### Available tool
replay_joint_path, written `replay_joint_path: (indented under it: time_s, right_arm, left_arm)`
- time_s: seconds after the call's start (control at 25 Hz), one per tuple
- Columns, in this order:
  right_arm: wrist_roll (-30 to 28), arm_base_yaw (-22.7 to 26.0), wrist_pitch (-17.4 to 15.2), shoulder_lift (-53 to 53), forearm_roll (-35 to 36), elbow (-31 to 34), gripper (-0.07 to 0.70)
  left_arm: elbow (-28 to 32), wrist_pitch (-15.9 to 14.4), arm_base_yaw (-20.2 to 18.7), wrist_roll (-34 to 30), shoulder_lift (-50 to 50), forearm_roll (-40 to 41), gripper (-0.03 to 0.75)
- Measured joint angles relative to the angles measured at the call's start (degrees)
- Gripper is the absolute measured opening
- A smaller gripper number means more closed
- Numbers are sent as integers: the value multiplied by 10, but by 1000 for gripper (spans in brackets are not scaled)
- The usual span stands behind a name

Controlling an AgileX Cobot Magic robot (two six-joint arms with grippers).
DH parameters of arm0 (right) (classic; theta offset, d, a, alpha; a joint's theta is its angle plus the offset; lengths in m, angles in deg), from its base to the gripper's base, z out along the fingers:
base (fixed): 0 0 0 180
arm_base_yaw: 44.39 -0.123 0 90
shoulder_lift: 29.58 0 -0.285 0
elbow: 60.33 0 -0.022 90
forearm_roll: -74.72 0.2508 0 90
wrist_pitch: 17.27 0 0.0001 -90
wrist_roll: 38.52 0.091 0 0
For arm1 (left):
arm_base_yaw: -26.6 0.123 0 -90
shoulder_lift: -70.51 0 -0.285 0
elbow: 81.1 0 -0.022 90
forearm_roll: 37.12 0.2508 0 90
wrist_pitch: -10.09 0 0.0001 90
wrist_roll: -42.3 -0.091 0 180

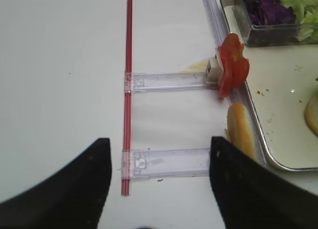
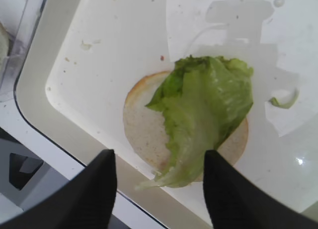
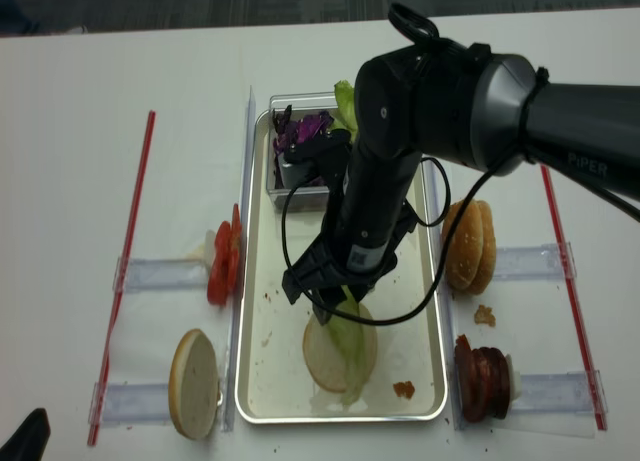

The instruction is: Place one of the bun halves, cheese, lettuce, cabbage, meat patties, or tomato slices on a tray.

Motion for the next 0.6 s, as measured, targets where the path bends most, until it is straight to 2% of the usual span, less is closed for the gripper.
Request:
replay_joint_path:
  time_s: [0.16,0.36,0.6]
  right_arm:
    - [11,0,-30,0,-19,-17,417]
    - [40,0,-101,0,-52,-60,417]
    - [47,0,-115,0,-64,-108,417]
  left_arm:
    - [0,0,0,0,0,0,412]
    - [0,0,0,0,0,0,412]
    - [0,0,0,0,0,0,412]
